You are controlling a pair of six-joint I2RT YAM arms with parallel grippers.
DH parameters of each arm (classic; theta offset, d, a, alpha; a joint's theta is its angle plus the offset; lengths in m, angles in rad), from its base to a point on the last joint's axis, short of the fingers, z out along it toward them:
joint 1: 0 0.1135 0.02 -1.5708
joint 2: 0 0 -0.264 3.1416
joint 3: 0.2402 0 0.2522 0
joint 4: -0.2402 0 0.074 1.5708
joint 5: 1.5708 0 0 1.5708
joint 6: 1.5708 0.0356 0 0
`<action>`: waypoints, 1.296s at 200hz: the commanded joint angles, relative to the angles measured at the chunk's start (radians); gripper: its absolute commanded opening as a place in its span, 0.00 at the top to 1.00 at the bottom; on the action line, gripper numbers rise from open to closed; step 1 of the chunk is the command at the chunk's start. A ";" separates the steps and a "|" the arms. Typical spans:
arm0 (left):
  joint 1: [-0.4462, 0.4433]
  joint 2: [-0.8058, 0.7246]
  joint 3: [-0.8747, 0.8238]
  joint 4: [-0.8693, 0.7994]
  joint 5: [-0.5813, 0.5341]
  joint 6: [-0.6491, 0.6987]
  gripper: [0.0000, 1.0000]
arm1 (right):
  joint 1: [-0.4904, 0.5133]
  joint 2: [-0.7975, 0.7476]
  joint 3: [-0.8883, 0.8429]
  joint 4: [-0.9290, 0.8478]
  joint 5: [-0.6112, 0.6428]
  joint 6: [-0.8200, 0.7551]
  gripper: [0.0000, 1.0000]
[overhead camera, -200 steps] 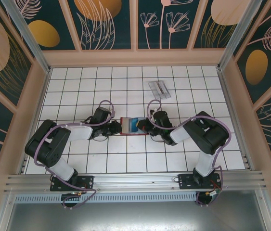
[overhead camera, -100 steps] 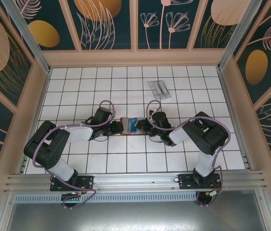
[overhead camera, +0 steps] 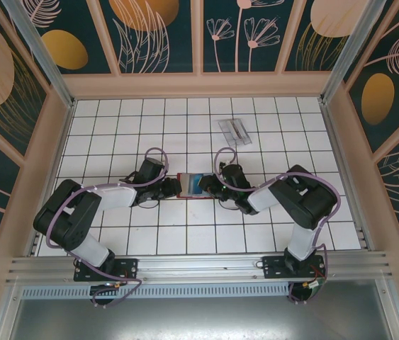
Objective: Put the credit cards into the card holder
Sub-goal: Insert the credit card into the card slot.
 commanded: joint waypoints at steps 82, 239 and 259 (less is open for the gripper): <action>0.006 0.039 -0.005 -0.040 -0.033 0.003 0.77 | 0.036 -0.034 0.135 -0.341 0.152 -0.188 0.73; 0.005 0.120 0.019 0.029 0.013 -0.001 0.95 | 0.148 0.005 0.273 -0.469 0.169 -0.385 0.52; 0.005 0.148 0.030 0.019 0.015 0.005 0.96 | 0.151 0.014 0.288 -0.496 0.179 -0.417 0.52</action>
